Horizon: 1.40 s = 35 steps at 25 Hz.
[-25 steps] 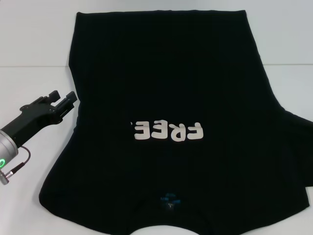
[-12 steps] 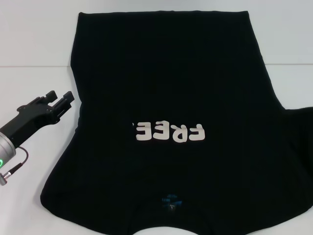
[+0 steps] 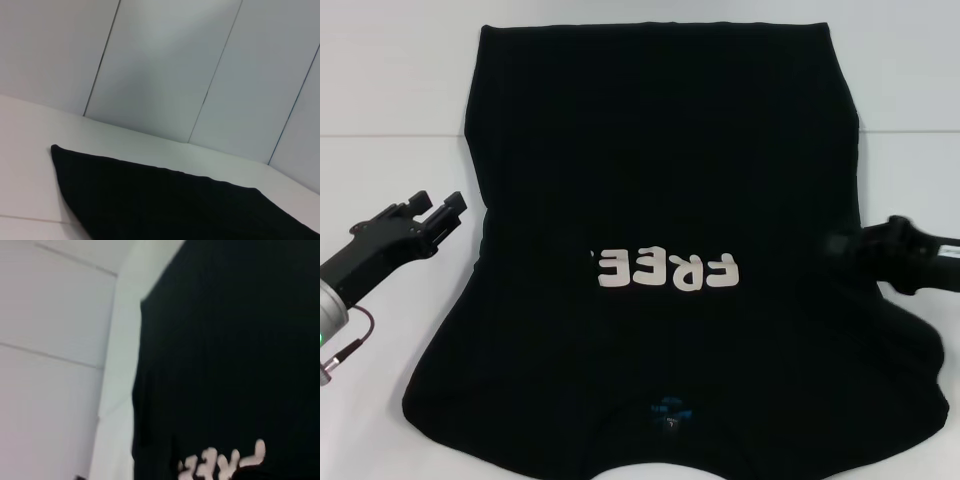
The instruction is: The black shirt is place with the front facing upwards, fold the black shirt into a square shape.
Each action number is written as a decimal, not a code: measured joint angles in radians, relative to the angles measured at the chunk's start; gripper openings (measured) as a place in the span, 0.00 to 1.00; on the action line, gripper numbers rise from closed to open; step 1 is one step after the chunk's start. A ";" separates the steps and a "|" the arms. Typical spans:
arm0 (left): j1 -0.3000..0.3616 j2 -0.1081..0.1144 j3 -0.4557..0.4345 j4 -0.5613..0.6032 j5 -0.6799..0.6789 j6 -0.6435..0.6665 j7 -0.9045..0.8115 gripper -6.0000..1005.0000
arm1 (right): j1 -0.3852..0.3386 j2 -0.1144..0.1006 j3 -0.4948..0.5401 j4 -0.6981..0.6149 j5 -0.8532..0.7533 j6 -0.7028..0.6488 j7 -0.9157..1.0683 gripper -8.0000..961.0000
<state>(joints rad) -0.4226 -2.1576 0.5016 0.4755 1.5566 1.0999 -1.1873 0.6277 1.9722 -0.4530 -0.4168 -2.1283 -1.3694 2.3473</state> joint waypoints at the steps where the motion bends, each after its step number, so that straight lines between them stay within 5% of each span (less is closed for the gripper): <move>1: 0.001 0.000 0.000 0.000 -0.003 0.000 0.000 0.54 | 0.006 0.004 -0.020 0.002 0.000 0.013 0.005 0.08; 15: 0.003 -0.004 0.001 -0.001 -0.006 0.008 0.011 0.54 | 0.047 0.052 -0.116 0.004 0.007 0.108 0.003 0.11; 20: 0.004 -0.004 0.002 -0.002 -0.006 0.010 0.012 0.54 | 0.063 0.067 -0.115 0.005 0.009 0.136 0.003 0.35; 31: 0.012 -0.004 0.002 -0.014 -0.006 0.011 0.021 0.54 | 0.055 0.076 -0.108 0.007 0.080 0.109 -0.021 0.61; 33: 0.012 -0.004 0.002 -0.015 -0.006 0.010 0.022 0.54 | 0.055 0.076 -0.104 0.007 0.128 0.080 -0.048 0.83; 35: 0.010 -0.005 0.004 -0.017 -0.006 0.006 0.022 0.54 | 0.054 0.075 -0.102 0.007 0.189 0.044 -0.081 0.84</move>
<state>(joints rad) -0.4121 -2.1627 0.5051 0.4588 1.5508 1.1059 -1.1648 0.6817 2.0474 -0.5550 -0.4103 -1.9392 -1.3256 2.2663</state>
